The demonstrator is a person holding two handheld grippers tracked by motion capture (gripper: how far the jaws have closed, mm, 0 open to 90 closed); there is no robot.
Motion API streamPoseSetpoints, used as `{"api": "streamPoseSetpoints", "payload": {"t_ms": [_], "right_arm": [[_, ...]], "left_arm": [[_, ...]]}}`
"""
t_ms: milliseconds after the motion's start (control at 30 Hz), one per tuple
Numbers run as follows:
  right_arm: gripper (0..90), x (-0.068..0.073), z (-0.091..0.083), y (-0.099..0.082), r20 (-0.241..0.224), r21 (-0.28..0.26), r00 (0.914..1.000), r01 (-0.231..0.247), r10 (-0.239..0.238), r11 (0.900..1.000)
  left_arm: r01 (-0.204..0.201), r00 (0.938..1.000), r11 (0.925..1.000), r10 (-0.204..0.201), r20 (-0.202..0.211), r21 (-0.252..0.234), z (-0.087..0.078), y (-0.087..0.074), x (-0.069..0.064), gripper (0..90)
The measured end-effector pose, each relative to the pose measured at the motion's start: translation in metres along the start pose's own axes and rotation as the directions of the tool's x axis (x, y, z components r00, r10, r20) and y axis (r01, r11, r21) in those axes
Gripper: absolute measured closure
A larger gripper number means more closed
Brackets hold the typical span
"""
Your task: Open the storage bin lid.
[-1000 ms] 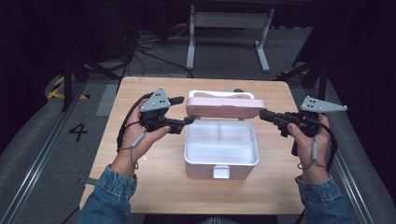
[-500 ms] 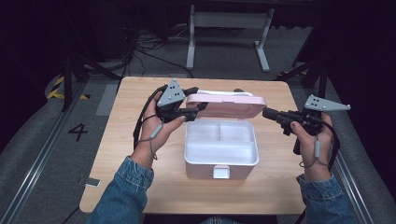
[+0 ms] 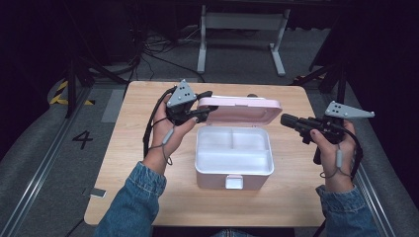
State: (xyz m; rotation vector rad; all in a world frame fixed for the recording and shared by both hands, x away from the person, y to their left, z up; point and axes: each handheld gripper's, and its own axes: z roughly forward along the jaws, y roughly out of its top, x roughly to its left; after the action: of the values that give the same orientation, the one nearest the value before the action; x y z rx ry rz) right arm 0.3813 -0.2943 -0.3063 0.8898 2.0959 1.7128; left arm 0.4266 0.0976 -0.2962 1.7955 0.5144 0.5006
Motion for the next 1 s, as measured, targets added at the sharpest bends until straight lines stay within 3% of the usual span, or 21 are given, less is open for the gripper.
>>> {"api": "streamPoseSetpoints", "payload": {"t_ms": [300,567,733,867,1000], "right_arm": [[78.9,-0.006,-0.021,-0.005,0.053,-0.003,0.9985,-0.011,0.011,0.9999],[74.1,-0.011,-0.040,-0.010,0.109,0.007,0.9937,-0.028,0.027,0.9996],[72.0,-0.014,-0.042,-0.010,0.117,0.003,0.9926,-0.034,0.034,0.9994],[70.4,-0.015,-0.039,-0.011,0.115,0.017,0.9927,-0.038,0.036,0.9991],[70.2,-0.016,-0.037,-0.012,0.113,0.028,0.9930,-0.037,0.033,0.9989]], "left_arm": [[0.019,0.9994,0.9985,-0.018,-0.030,0.052,0.011,0.011,0.012,58.2],[0.061,0.9962,0.9977,-0.059,-0.065,0.030,0.028,0.009,0.028,56.0],[0.072,0.9928,0.9968,-0.068,-0.099,0.036,0.038,0.006,0.035,54.0],[0.038,0.9886,0.9964,-0.026,-0.148,0.076,0.047,0.007,0.033,47.5],[0.078,0.9874,0.9948,-0.068,-0.143,0.065,0.052,0.004,0.040,46.2]]}}
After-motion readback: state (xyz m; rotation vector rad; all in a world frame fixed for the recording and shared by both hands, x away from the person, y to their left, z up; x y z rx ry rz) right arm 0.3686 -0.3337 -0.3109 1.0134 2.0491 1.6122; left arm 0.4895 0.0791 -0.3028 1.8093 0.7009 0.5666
